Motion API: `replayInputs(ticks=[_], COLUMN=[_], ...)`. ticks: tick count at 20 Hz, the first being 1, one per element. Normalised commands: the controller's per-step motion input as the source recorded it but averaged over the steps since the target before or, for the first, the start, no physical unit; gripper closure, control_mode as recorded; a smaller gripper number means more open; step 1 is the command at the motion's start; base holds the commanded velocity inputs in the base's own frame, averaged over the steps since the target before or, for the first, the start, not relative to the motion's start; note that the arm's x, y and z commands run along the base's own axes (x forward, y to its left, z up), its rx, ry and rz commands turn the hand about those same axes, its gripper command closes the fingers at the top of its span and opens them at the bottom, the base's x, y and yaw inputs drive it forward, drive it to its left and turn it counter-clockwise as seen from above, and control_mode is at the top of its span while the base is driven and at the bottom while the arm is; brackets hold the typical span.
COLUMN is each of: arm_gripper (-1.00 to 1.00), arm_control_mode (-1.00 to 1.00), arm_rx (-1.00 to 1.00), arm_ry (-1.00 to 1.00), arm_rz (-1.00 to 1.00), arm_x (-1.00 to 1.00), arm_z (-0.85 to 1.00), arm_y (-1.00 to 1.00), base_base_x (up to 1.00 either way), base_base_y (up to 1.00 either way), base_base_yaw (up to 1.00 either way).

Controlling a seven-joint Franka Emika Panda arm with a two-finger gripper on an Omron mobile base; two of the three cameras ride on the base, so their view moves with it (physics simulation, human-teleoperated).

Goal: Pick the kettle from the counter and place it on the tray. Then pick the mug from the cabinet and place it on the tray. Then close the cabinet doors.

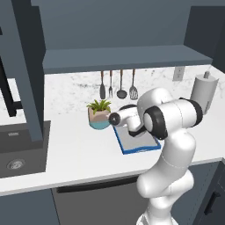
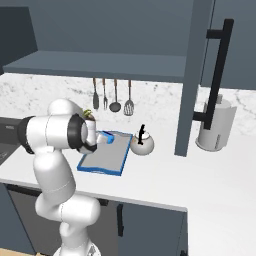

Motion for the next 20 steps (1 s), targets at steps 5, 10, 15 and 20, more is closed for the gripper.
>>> replayInputs(ticks=[5, 10, 15, 20], arm_gripper=[1.00, 1.00, -1.00, -1.00], arm_control_mode=[-1.00, -1.00, -1.00, -1.00], arm_rx=[0.00, 0.00, 0.00, 0.01], arm_ry=[0.00, 0.00, 0.00, 0.00], arm_rz=[0.03, 0.03, 0.03, 0.01], arm_x=[0.00, -0.04, -0.23, -0.25], arm_z=[-0.51, -0.57, -0.55, -0.31], arm_y=[0.08, 0.09, 0.12, 0.07], base_base_x=[0.00, 0.00, 0.00, 0.00], base_base_y=[0.00, 0.00, 0.00, 0.00], base_base_yaw=[0.00, 0.00, 0.00, 0.00])
